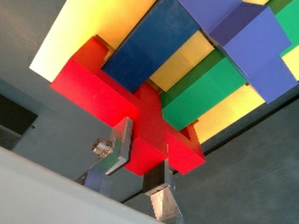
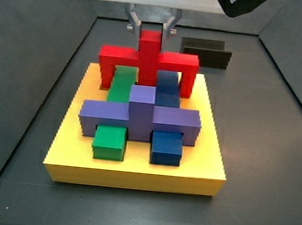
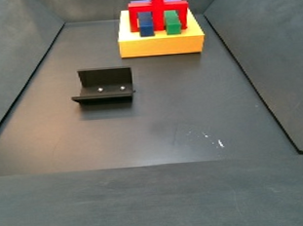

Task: Pick up the red object. Move up. Move to above the board. Insert the red object.
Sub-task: Insert the red object.

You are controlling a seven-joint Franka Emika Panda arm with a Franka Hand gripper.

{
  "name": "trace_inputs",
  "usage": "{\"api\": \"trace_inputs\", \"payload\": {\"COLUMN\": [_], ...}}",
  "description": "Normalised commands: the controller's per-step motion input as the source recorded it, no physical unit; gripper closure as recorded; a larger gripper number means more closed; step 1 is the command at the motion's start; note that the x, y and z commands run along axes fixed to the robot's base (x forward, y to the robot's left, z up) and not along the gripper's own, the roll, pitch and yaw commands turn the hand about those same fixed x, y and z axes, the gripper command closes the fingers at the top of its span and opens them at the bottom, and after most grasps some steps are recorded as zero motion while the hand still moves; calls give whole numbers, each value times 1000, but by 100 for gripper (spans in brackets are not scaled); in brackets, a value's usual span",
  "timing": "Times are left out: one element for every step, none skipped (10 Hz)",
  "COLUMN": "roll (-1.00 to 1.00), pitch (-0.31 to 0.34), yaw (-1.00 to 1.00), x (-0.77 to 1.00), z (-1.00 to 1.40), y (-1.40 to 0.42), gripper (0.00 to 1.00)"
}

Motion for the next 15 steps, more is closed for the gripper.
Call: {"api": "trace_inputs", "payload": {"roll": [-49, -30, -67, -57, -76, -91, -101, -67, -66, -117, -181, -169, -34, 0, 0], "pitch": [0, 0, 0, 0, 0, 0, 0, 0, 0, 0, -7, -20, 0, 0, 0], "yaw": [-17, -37, -43, -57, -97, -146, -143, -51, -17, -43, -26, 0, 0, 3, 3], "x": [0, -109, 0, 0, 106, 143, 91, 43, 9, 0, -109, -146, -97, -94, -11], "z": [-37, -57, -34, -83, -146, -131, -157, -174, -166, -174, -166, -100, 0, -23, -54], "y": [-66, 0, -49, -91, -66, 0, 0, 157, 226, 254, 249, 123, 0, 0, -103], "gripper": [100, 100, 100, 100, 100, 100, 100, 100, 100, 100, 100, 100, 100, 100, 100]}}
